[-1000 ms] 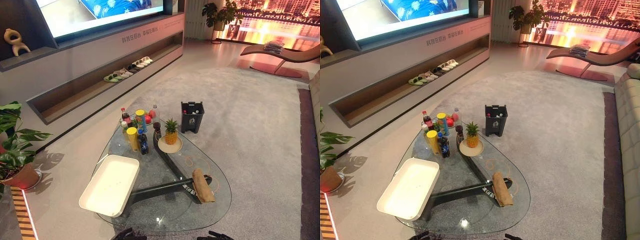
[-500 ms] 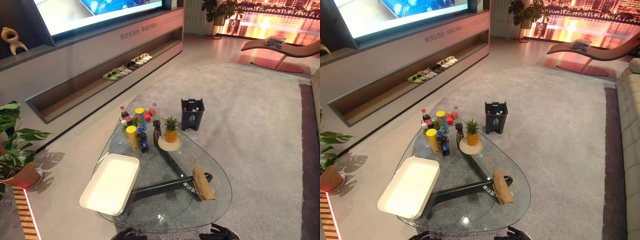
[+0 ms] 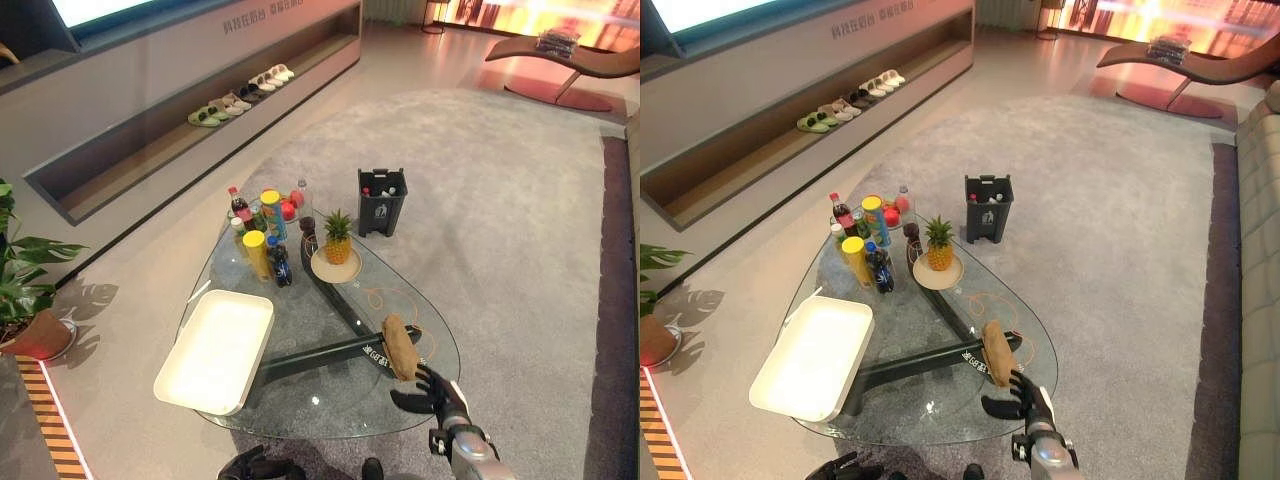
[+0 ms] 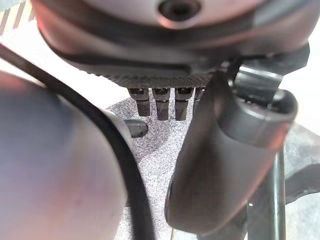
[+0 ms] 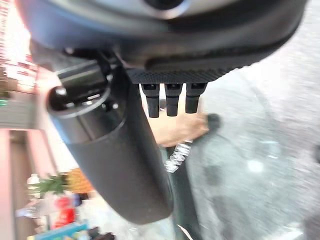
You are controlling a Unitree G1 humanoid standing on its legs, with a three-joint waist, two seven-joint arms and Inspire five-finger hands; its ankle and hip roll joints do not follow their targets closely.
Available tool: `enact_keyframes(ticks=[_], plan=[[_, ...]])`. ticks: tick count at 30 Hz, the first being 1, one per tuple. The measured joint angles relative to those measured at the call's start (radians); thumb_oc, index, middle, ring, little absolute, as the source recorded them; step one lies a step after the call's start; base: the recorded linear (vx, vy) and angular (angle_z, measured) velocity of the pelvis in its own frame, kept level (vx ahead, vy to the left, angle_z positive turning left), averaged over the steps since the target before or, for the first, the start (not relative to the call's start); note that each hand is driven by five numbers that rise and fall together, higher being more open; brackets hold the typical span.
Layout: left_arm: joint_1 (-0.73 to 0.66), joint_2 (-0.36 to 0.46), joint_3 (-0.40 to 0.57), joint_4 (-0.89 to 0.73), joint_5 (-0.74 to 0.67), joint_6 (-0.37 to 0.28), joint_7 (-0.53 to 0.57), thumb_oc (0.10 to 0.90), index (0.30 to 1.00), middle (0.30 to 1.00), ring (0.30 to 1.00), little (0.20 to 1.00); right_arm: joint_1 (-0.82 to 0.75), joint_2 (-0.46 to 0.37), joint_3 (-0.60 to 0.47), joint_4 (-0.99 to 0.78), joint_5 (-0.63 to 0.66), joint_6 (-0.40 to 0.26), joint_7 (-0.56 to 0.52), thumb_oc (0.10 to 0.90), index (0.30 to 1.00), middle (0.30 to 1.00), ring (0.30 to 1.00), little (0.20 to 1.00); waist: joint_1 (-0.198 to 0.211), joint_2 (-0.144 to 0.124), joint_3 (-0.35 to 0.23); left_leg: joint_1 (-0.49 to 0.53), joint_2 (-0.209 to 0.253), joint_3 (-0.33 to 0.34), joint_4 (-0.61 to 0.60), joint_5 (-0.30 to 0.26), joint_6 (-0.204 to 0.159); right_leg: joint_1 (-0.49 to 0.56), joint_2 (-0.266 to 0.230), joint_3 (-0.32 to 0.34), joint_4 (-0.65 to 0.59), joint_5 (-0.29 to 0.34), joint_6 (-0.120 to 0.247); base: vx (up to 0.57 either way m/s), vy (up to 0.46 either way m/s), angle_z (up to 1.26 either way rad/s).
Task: Wipe the table with a cloth and put it in the basket.
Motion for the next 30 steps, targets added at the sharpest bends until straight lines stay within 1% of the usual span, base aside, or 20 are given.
enact_keyframes(ticks=[1, 4, 5, 6, 7, 8, 10, 11, 16, 17, 19, 21, 23, 27, 30], plan=[[-0.001, -0.001, 0.000, -0.018, -0.017, 0.002, 0.004, 0.800, 0.900, 0.900, 0.900, 0.900, -0.005, -0.008, -0.001, -0.034, -0.007, 0.000, -0.024, 0.800, 0.900, 0.900, 0.900, 0.900, 0.000, 0.005, 0.009, -0.019, -0.001, 0.000, 0.000, 0.004, 0.004, -0.025, -0.001, 0.000, 0.014, 0.000, 0.000, -0.14, 0.044, -0.02], [-0.056, -0.005, -0.008, -0.027, -0.044, 0.001, 0.021, 0.800, 0.900, 0.900, 0.900, 0.900, -0.061, -0.038, -0.003, -0.086, -0.039, 0.000, -0.090, 0.800, 0.900, 0.900, 0.900, 0.900, -0.002, 0.021, 0.070, -0.079, -0.009, 0.002, 0.005, 0.024, 0.017, -0.105, -0.012, 0.000, 0.061, 0.004, 0.005, -0.24, 0.075, -0.03], [-0.100, -0.006, -0.034, -0.039, -0.060, -0.003, 0.040, 0.800, 0.900, 0.900, 0.900, 0.900, -0.103, -0.054, -0.004, -0.100, -0.048, 0.000, -0.131, 0.800, 0.900, 0.900, 0.900, 0.900, -0.002, 0.029, 0.114, -0.136, -0.016, 0.000, 0.041, 0.024, 0.023, -0.168, -0.023, -0.001, 0.108, 0.003, 0.005, -0.19, 0.071, -0.04], [-0.124, -0.005, -0.046, -0.047, -0.067, -0.006, 0.048, 0.800, 0.900, 0.900, 0.900, 0.900, -0.123, -0.065, -0.004, -0.113, -0.060, 0.000, -0.154, 0.800, 0.900, 0.900, 0.900, 0.900, -0.001, 0.034, 0.137, -0.167, -0.020, 0.000, 0.058, 0.023, 0.024, -0.198, -0.029, -0.001, 0.129, 0.003, 0.006, -0.22, 0.092, -0.02], [-0.172, -0.009, -0.058, -0.057, -0.087, -0.011, 0.060, 0.800, 0.900, 0.900, 0.900, 0.900, -0.164, -0.079, -0.009, -0.134, -0.083, -0.001, -0.195, 0.800, 0.900, 0.900, 0.900, 0.900, -0.004, 0.042, 0.187, -0.214, -0.030, 0.000, 0.080, 0.028, 0.032, -0.249, -0.040, -0.001, 0.159, 0.003, 0.006, -0.16, 0.070, 0.00], [-0.187, -0.012, -0.058, -0.057, -0.095, -0.014, 0.064, 0.800, 0.900, 0.900, 0.900, 0.900, -0.179, -0.079, -0.012, -0.134, -0.086, 0.000, -0.206, 0.800, 0.900, 0.900, 0.900, 0.900, -0.004, 0.044, 0.202, -0.225, -0.033, 0.000, 0.084, 0.031, 0.035, -0.263, -0.043, 0.000, 0.168, 0.003, 0.006, -0.17, 0.081, 0.02], [-0.230, -0.021, -0.062, -0.067, -0.126, -0.025, 0.084, 0.800, 0.900, 0.900, 0.900, 0.900, -0.218, -0.079, -0.019, -0.150, -0.120, 0.000, -0.261, 0.800, 0.900, 0.900, 0.900, 0.900, -0.005, 0.049, 0.258, -0.260, -0.042, 0.001, 0.093, 0.038, 0.044, -0.308, -0.054, 0.003, 0.198, 0.002, 0.008, -0.14, 0.074, 0.00], [-0.241, -0.021, -0.067, -0.073, -0.140, -0.027, 0.091, 0.800, 0.900, 0.900, 0.900, 0.900, -0.233, -0.079, -0.018, -0.152, -0.131, 0.000, -0.276, 0.800, 0.900, 0.900, 0.900, 0.900, -0.004, 0.050, 0.275, -0.271, -0.045, 0.003, 0.094, 0.042, 0.045, -0.327, -0.057, 0.006, 0.211, 0.001, 0.009, -0.14, 0.083, 0.00], [-0.304, -0.029, -0.098, -0.075, -0.192, -0.034, 0.141, 0.800, 0.900, 0.900, 0.900, 0.900, -0.330, -0.096, -0.019, -0.178, -0.178, 0.013, -0.371, 0.800, 0.900, 0.900, 0.900, 0.900, -0.012, 0.065, 0.332, -0.371, -0.053, 0.003, 0.135, 0.050, 0.051, -0.435, -0.068, 0.014, 0.272, 0.001, 0.009, -0.08, 0.086, 0.00], [-0.309, -0.031, -0.098, -0.075, -0.197, -0.034, 0.146, 0.800, 0.900, 0.900, 0.900, 0.900, -0.340, -0.100, -0.019, -0.178, -0.183, 0.017, -0.377, 0.800, 0.900, 0.900, 0.900, 0.900, -0.012, 0.067, 0.337, -0.378, -0.054, 0.003, 0.140, 0.049, 0.051, -0.443, -0.069, 0.015, 0.277, 0.001, 0.009, -0.05, 0.089, -0.01], [-0.339, -0.037, -0.100, -0.074, -0.218, -0.039, 0.154, 0.800, 0.900, 0.900, 0.900, 0.900, -0.398, -0.115, -0.018, -0.178, -0.193, 0.031, -0.409, 0.800, 0.900, 0.900, 0.900, 0.900, -0.017, 0.071, 0.368, -0.400, -0.059, 0.006, 0.146, 0.053, 0.054, -0.474, -0.073, 0.026, 0.297, 0.000, 0.009, -0.04, 0.103, -0.06], [-0.354, -0.040, -0.106, -0.074, -0.221, -0.039, 0.156, 0.800, 0.900, 0.900, 0.900, 0.900, -0.432, -0.118, -0.017, -0.178, -0.193, 0.040, -0.432, 0.800, 0.900, 0.900, 0.900, 0.900, -0.031, 0.078, 0.387, -0.410, -0.063, 0.006, 0.147, 0.056, 0.057, -0.488, -0.076, 0.028, 0.304, 0.001, 0.009, -0.03, 0.094, -0.02], [-0.367, -0.040, -0.117, -0.074, -0.239, -0.047, 0.159, 0.800, 0.900, 0.900, 0.900, 0.900, -0.466, -0.119, -0.017, -0.178, -0.194, 0.055, -0.455, 0.800, 0.900, 0.900, 0.900, 0.900, -0.042, 0.085, 0.391, -0.442, -0.066, 0.009, 0.157, 0.057, 0.059, -0.522, -0.081, 0.032, 0.318, 0.000, 0.009, -0.02, 0.073, 0.00], [-0.402, -0.045, -0.131, -0.056, -0.258, -0.060, 0.161, 0.800, 0.900, 0.900, 0.900, 0.900, -0.493, -0.134, 0.004, -0.178, -0.194, 0.074, -0.466, 0.800, 0.900, 0.900, 0.900, 0.900, -0.042, 0.095, 0.399, -0.466, -0.068, 0.009, 0.160, 0.061, 0.061, -0.550, -0.083, 0.034, 0.328, 0.001, 0.009, -0.01, 0.042, 0.01], [-0.422, -0.045, -0.132, -0.052, -0.262, -0.070, 0.162, 0.800, 0.900, 0.900, 0.900, 0.900, -0.524, -0.141, 0.024, -0.178, -0.199, 0.092, -0.481, 0.800, 0.900, 0.900, 0.900, 0.900, -0.043, 0.097, 0.400, -0.505, -0.068, 0.011, 0.181, 0.061, 0.061, -0.587, -0.084, 0.039, 0.344, 0.001, 0.009, 0.02, 0.046, -0.02]])
